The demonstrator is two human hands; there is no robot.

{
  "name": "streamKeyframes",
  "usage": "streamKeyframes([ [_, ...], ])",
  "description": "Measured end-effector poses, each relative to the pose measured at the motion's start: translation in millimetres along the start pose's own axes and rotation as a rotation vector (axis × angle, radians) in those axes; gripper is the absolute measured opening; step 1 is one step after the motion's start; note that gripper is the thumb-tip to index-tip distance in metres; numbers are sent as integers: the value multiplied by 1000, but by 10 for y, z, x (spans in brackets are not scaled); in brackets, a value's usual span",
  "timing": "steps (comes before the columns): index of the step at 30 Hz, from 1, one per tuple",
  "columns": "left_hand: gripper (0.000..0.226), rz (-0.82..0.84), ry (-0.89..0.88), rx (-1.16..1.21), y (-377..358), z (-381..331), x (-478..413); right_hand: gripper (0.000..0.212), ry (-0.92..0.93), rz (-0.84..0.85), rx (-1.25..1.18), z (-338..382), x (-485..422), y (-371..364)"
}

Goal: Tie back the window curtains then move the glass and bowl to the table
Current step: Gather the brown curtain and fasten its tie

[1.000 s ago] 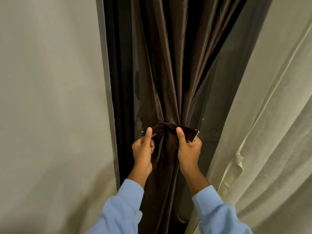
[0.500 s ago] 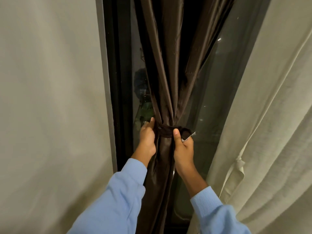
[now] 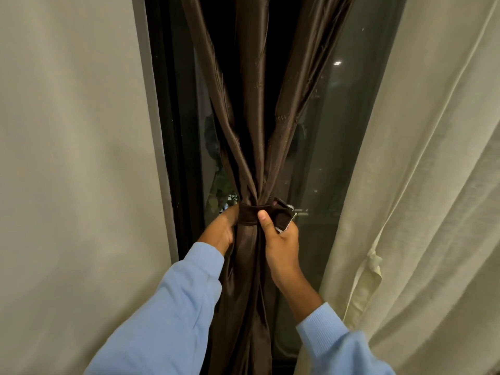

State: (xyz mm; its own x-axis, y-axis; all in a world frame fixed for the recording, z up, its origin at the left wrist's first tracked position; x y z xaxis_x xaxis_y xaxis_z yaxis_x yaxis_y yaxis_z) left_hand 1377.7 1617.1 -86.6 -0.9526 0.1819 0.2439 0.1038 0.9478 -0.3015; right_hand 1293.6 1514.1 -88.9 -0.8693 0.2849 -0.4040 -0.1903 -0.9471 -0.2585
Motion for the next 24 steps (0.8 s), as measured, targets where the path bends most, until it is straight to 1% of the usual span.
streamKeyframes([
  [1, 48, 7, -12, -19, -1, -7, -9, 12, -6, -25, -27, -15, 31, -11],
  [3, 41, 3, -46, -82, -22, -62, 25, 14, -36, -73, -88, -59, 90, -46],
  [5, 36, -5, -71, -142, -44, -103, 30, 24, -72, -123, -160, -84, 135, -72],
  [6, 38, -5, -74, -175, -35, -113, 15, 31, -86, -143, -202, -97, 145, -81],
  [8, 53, 15, -69, -204, 1, -84, -35, 42, -127, -170, -261, -142, 150, -100],
  [9, 56, 34, -69, -208, 14, -66, -50, 46, -152, -175, -280, -173, 145, -112],
  [12, 36, 18, -66, -283, 2, -143, -3, 60, -207, -147, -354, -225, 132, -160],
  [14, 33, 17, -67, -343, -84, -241, 62, 56, -191, -155, -365, -220, 133, -160],
  [17, 39, 17, -82, -440, -163, -290, 114, 30, -126, -234, -327, -170, 119, -104],
  [19, 38, -63, -105, -378, -168, -255, 99, 24, -65, -263, -304, -132, 77, -44],
  [20, 35, -125, -169, -329, -169, -249, 104, 25, -37, -273, -284, -120, 47, -16],
  [21, 30, -210, -282, -297, -161, -253, 100, 26, -14, -277, -260, -106, 15, 6],
  [22, 28, -322, -432, -304, -128, -265, 129, 26, 9, -278, -233, -95, -11, 24],
  [23, 32, -436, -599, -323, -94, -274, 197, 25, 34, -275, -212, -86, -34, 33],
  [24, 39, -515, -769, -335, -95, -289, 341, 24, 64, -270, -190, -80, -54, 38],
])
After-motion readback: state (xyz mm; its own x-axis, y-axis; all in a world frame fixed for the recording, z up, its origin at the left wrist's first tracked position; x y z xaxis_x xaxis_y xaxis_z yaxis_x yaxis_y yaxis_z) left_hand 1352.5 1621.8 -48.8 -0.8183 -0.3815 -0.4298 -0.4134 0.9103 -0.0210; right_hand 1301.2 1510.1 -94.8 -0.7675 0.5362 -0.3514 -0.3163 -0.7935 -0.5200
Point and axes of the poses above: each hand's wrist, its own x-axis away from the middle knuckle, its own y-axis out of the back of the hand, z = x × y, the point moved 3 cm from there along -x, towards the middle knuckle, and after that the axes turned 3 degrees about -x, right-handed, at the moved point
